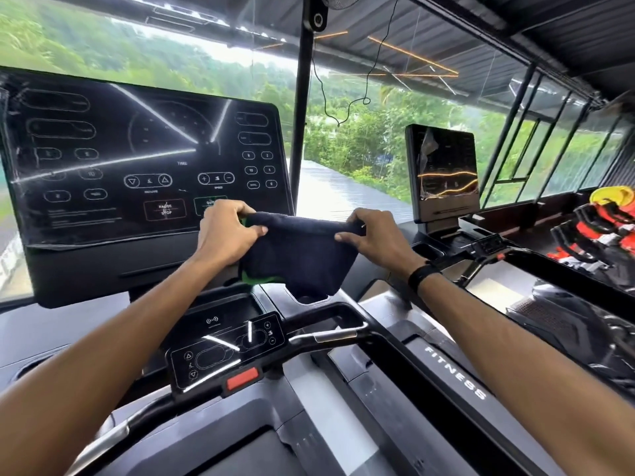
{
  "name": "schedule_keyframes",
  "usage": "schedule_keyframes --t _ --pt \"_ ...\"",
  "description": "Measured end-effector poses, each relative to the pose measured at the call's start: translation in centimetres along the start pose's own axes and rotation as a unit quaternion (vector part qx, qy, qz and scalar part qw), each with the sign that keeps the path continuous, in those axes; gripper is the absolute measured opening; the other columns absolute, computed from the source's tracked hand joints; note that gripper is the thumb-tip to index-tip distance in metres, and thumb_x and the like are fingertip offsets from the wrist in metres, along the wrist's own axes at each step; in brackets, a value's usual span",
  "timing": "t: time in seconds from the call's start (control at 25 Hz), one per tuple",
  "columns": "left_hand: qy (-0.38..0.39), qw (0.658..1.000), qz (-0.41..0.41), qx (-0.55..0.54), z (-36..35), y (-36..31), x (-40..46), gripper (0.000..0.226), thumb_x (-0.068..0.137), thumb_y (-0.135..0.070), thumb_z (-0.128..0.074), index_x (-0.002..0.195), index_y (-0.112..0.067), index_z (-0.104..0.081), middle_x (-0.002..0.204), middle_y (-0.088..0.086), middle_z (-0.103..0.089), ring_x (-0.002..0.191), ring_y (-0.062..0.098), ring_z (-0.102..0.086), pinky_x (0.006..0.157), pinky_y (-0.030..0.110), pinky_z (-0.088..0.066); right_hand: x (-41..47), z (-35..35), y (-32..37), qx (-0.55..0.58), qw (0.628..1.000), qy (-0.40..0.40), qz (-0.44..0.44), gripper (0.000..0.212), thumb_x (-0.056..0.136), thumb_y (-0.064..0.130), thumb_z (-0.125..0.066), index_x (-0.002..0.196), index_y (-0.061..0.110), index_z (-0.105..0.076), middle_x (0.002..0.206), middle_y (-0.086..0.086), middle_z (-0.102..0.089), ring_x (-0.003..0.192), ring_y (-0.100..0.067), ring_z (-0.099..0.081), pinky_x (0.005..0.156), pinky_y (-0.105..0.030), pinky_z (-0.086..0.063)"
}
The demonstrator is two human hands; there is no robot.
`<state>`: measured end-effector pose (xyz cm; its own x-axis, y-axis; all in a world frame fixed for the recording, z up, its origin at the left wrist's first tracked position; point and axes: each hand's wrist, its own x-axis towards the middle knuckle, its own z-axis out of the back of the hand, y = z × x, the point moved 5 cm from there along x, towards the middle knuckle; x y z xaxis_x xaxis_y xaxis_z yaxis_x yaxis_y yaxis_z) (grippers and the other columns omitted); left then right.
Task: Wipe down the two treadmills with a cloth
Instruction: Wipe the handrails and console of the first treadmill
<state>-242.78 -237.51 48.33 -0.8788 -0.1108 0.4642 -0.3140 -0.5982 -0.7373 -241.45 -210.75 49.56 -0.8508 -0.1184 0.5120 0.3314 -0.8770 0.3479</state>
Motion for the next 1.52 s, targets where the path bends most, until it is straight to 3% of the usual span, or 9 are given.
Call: schedule_keyframes --t 0.2,0.36,0.52,0.76,0.92,1.04,1.2,1.52 --pt "0.007 0.999 -0.017 -0.037 0.9 -1.4 0.3 0.021 0.069 -0.009 -0.086 0.078 -0.023 -0.074 0.076 0.005 -0.071 0.07 0.014 -0.056 0.073 0.032 -0.049 0.5 0.8 0.2 0.017 1.0 0.001 0.006 0.02 0.084 0.026 -0.079 0.084 0.02 -0.06 0.083 -0.001 -0.063 0.079 -0.021 -0.058 0.067 -0.031 -0.04" --pt "0.005 0.999 -0.01 -0.035 0.3 -2.9 -0.8 0.024 0.068 -0.004 -0.085 0.085 -0.018 -0.077 0.077 0.005 -0.068 0.065 0.009 -0.054 0.063 0.02 -0.045 -0.8 1.8 -0.7 0.029 0.999 0.007 0.012 0.017 0.085 0.023 -0.077 0.083 0.018 -0.061 0.082 0.0 -0.062 0.08 -0.019 -0.055 0.067 -0.029 -0.036" --pt "0.007 0.999 -0.012 -0.036 -1.0 -6.1 -2.7 0.026 0.068 0.003 -0.084 0.089 -0.011 -0.078 0.073 0.003 -0.066 0.059 0.003 -0.051 0.053 0.006 -0.039 -3.2 3.8 -2.8 0.025 0.999 0.008 0.02 0.016 0.084 0.027 -0.078 0.084 0.015 -0.067 0.084 0.0 -0.067 0.084 -0.021 -0.06 0.074 -0.037 -0.049" --pt "0.055 0.998 -0.037 0.009 -5.6 -11.7 -7.3 0.025 0.071 0.0 -0.082 0.091 -0.016 -0.079 0.08 0.009 -0.072 0.071 0.011 -0.06 0.06 0.015 -0.042 -8.6 9.0 -8.1 0.03 0.999 0.005 0.035 0.017 0.083 0.027 -0.078 0.084 0.015 -0.067 0.083 -0.002 -0.069 0.082 -0.023 -0.062 0.074 -0.043 -0.052" --pt "0.093 0.991 -0.035 0.086 -9.8 -14.0 -12.0 0.02 0.075 -0.003 -0.076 0.093 -0.013 -0.079 0.083 0.008 -0.072 0.081 0.02 -0.064 0.07 0.023 -0.044 -13.4 11.0 -11.9 0.018 0.999 0.019 0.032 0.016 0.085 0.029 -0.076 0.085 0.018 -0.064 0.083 0.001 -0.067 0.082 -0.022 -0.061 0.073 -0.039 -0.05" --pt "0.127 0.984 -0.013 0.125 -12.8 -14.5 -16.4 0.012 0.076 -0.005 -0.072 0.085 -0.012 -0.076 0.08 0.006 -0.07 0.078 0.022 -0.064 0.063 0.025 -0.044 -17.3 11.5 -14.5 0.018 0.999 0.035 0.032 0.016 0.084 0.03 -0.076 0.086 0.019 -0.065 0.082 0.003 -0.066 0.08 -0.019 -0.061 0.074 -0.038 -0.05" --pt "0.16 0.968 0.0 0.192 -14.0 -15.3 -20.4 0.011 0.076 -0.016 -0.073 0.078 -0.024 -0.068 0.086 0.002 -0.068 0.086 0.025 -0.064 0.073 0.033 -0.049 -20.9 11.8 -16.1 0.041 0.997 0.061 0.021 0.015 0.084 0.028 -0.077 0.084 0.019 -0.066 0.082 0.004 -0.067 0.079 -0.016 -0.061 0.074 -0.038 -0.051" --pt "0.129 0.975 -0.056 0.175 -13.4 -20.3 -22.7 0.011 0.079 -0.02 -0.073 0.089 -0.025 -0.073 0.089 -0.003 -0.067 0.086 0.022 -0.06 0.072 0.032 -0.041 -25.4 16.5 -16.3 0.016 1.0 -0.005 -0.022 0.011 0.086 0.024 -0.074 0.091 0.016 -0.067 0.088 0.0 -0.07 0.085 -0.021 -0.063 0.075 -0.036 -0.049"
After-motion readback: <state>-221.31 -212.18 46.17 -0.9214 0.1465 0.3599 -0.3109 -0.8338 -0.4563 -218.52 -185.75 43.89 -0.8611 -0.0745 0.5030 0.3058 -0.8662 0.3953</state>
